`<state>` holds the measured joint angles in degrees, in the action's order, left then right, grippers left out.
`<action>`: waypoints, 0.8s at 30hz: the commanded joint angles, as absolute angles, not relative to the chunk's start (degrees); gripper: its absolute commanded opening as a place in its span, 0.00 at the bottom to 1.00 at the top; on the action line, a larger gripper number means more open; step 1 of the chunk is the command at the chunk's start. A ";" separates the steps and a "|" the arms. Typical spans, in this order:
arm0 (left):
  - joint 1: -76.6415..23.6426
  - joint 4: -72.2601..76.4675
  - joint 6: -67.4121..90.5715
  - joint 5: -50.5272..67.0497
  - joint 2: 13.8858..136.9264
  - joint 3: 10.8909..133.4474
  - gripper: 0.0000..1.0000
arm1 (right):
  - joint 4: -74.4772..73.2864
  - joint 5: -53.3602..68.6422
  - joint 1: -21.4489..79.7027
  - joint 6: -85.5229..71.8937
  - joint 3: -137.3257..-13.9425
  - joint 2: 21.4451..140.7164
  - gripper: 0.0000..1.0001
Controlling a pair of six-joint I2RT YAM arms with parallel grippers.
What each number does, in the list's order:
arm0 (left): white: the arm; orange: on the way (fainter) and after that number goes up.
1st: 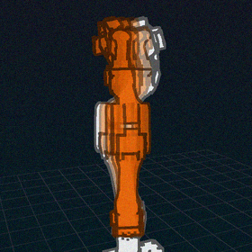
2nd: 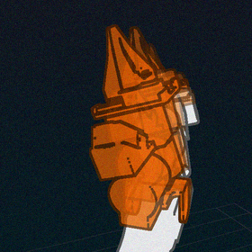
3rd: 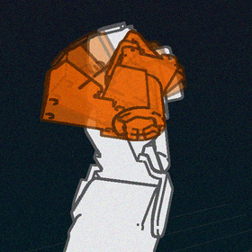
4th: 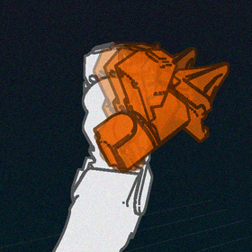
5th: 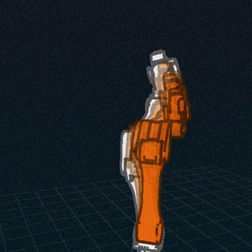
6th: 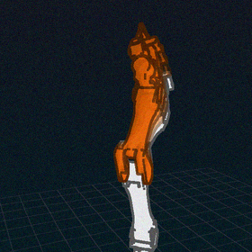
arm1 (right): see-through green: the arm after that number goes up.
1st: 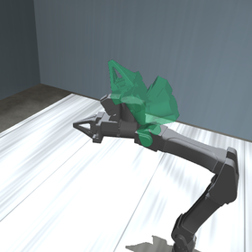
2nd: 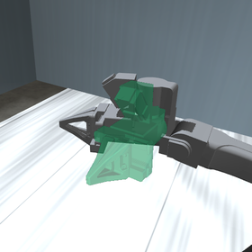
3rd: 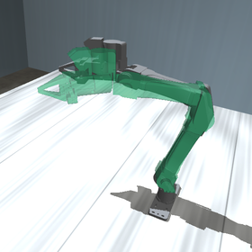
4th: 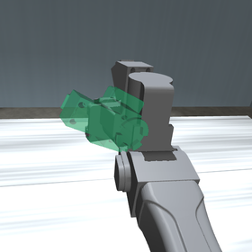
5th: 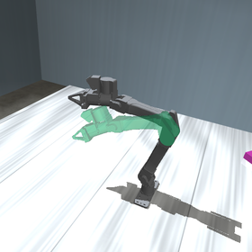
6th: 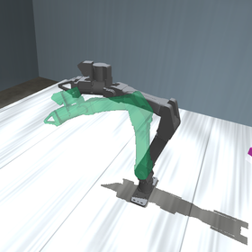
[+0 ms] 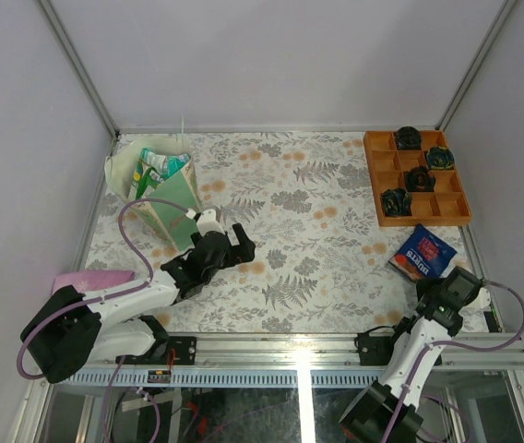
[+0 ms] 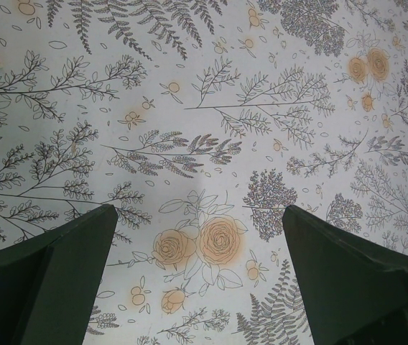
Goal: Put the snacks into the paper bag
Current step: Move the snack to the center of the board.
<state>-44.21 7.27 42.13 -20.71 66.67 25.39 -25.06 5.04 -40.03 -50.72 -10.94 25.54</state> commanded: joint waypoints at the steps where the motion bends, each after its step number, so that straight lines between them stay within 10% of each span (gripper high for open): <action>1: -43.86 10.38 41.87 -20.42 67.14 25.76 1.00 | -28.42 15.25 -40.14 -49.96 -10.62 22.16 0.00; 24: -43.86 10.26 41.84 -22.16 68.00 26.08 1.00 | -10.85 24.07 -24.38 -43.95 -14.35 47.94 0.00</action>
